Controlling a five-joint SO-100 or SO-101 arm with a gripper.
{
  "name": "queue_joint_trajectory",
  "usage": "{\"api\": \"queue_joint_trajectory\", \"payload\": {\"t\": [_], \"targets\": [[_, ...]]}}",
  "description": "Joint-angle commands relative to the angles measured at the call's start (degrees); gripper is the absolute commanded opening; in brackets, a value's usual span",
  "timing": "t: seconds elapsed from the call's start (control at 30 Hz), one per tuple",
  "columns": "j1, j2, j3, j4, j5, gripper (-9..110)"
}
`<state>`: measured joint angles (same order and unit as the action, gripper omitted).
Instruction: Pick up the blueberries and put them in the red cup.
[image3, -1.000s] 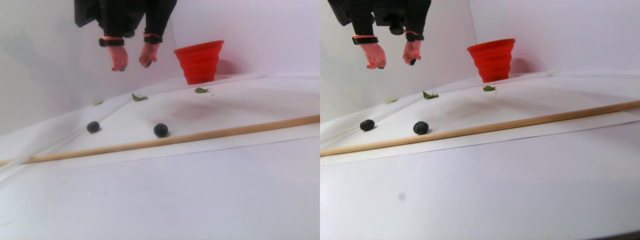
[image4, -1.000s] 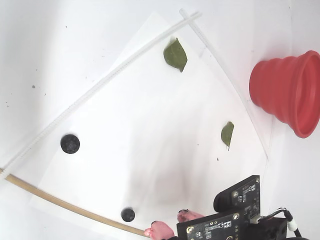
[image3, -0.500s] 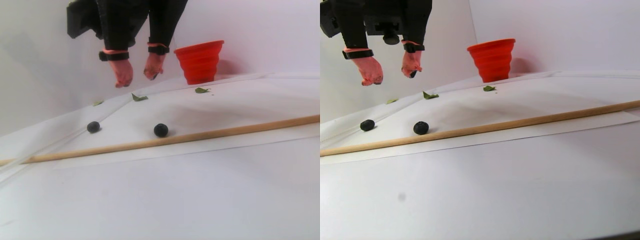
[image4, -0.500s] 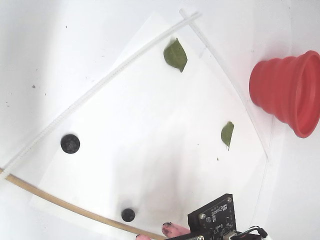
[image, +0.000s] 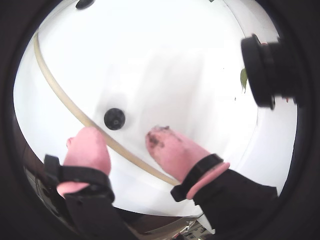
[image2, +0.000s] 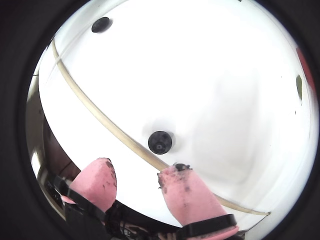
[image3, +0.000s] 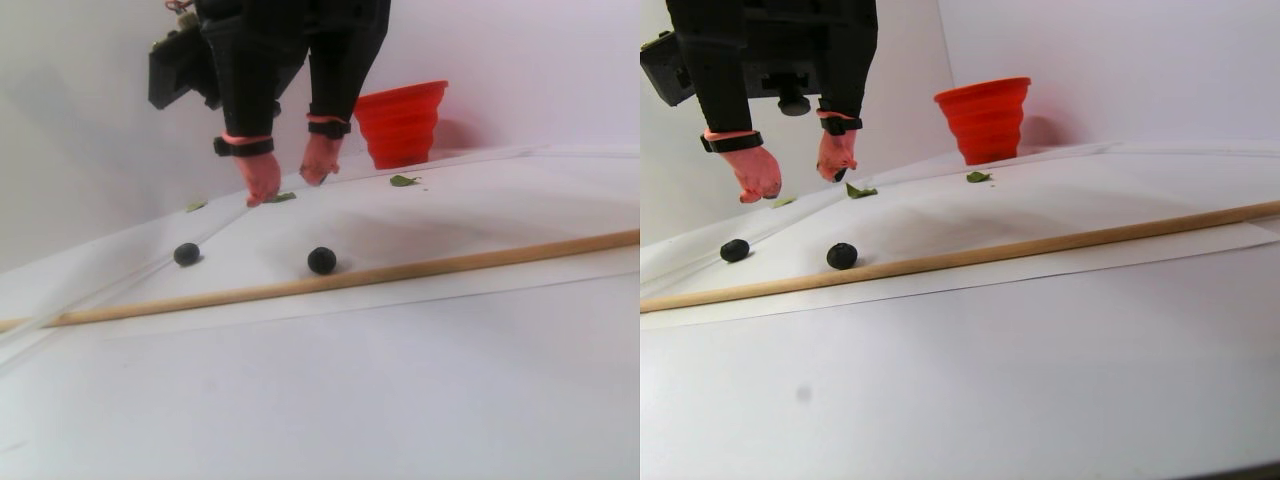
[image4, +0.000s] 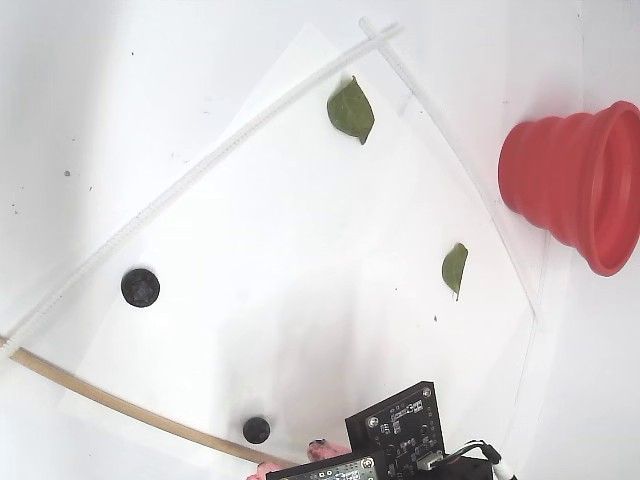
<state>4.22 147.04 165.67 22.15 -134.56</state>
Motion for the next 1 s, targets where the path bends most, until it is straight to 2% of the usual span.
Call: {"api": "queue_joint_trajectory", "payload": {"t": [0.0, 0.97], "targets": [[0.44, -1.67, -0.35, -2.64, -0.97, 16], [2.81, -16.70, -0.09, -17.14, -5.71, 17]]}}
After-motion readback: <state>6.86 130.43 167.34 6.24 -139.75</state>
